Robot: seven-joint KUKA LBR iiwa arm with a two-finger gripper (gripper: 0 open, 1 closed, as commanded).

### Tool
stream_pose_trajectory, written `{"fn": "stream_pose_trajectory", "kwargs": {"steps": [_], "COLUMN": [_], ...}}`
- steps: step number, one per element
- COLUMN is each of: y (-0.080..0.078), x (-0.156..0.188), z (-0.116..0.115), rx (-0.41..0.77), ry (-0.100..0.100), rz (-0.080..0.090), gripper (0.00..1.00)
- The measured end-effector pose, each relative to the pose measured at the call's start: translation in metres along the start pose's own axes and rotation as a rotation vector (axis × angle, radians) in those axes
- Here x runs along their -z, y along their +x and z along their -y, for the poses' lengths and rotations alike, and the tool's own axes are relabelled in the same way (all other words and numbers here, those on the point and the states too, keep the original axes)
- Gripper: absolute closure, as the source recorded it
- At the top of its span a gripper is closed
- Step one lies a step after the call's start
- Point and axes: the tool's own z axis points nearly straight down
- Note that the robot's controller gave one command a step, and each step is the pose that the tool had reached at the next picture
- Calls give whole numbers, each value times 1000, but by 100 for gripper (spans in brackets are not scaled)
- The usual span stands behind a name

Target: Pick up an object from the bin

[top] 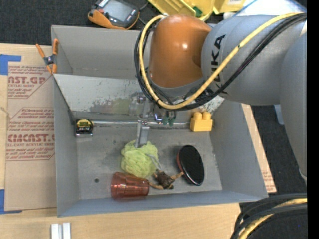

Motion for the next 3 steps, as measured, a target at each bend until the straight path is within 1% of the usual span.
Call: {"fn": "stream_pose_trajectory", "kwargs": {"steps": [1, 2, 3], "y": [-1, 36, 28], "x": [5, -137, -65], "z": [1, 44, 38], "rx": [-1, 150, 270], "ry": [-1, -1, -2], "rz": [9, 9, 29], "gripper": [0, 0, 0]}}
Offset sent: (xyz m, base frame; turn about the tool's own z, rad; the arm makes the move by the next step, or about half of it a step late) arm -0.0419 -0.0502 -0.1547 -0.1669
